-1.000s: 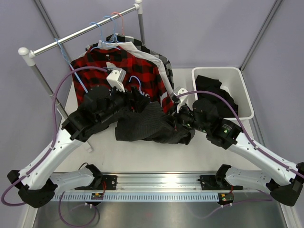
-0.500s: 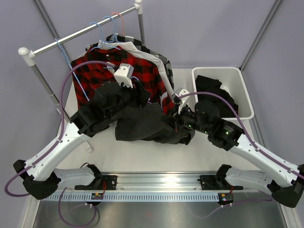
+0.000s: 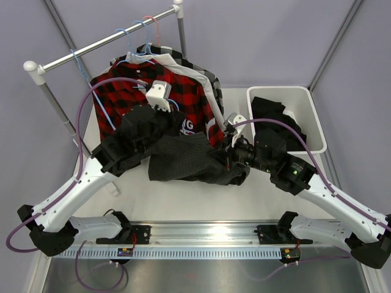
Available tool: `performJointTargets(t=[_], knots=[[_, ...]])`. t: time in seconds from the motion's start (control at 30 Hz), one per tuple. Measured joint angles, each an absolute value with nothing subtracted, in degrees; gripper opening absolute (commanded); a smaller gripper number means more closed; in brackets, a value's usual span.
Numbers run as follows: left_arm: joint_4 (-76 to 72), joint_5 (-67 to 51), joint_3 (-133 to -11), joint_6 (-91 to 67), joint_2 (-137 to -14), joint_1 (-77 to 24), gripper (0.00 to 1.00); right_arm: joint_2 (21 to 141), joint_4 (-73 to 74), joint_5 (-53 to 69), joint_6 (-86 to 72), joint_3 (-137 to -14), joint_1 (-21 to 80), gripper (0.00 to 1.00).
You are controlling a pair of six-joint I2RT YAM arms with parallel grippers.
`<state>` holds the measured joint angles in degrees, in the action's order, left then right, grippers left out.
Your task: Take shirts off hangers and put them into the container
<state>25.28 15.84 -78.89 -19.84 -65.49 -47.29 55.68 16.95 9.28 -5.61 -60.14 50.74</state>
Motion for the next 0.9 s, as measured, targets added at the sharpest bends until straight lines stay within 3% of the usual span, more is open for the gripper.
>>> performJointTargets(t=[0.13,0.27,0.3,0.4,0.53,0.63,0.9], knots=[[23.68,15.9,-76.95,-18.06,-64.69,-47.35,0.0,55.77,17.06,10.11,-5.87,-59.86,50.74,0.07],[22.02,15.66,-73.54,-14.48,-61.56,-47.53,0.0,56.66,18.04,12.32,-5.87,-60.16,50.74,0.3],[21.56,15.64,-72.44,-13.32,-60.47,-47.57,0.0,56.97,18.76,13.19,-5.78,-60.66,50.74,0.4],[19.53,15.16,-68.97,-9.87,-56.88,-47.57,0.0,57.28,20.27,14.79,-5.26,-62.28,50.76,0.54],[17.82,12.32,-65.06,-5.39,-52.47,-47.57,0.0,57.47,22.72,16.23,-3.73,-64.84,50.76,0.57],[16.86,9.78,-63.09,-3.2,-50.54,-47.57,0.0,59.33,26.48,17.28,-2.52,-69.3,50.76,0.65],[16.6,4.64,-60.62,-0.62,-49.87,-47.57,0.0,66.26,30.59,22.55,1.72,-79.09,50.76,0.66]])
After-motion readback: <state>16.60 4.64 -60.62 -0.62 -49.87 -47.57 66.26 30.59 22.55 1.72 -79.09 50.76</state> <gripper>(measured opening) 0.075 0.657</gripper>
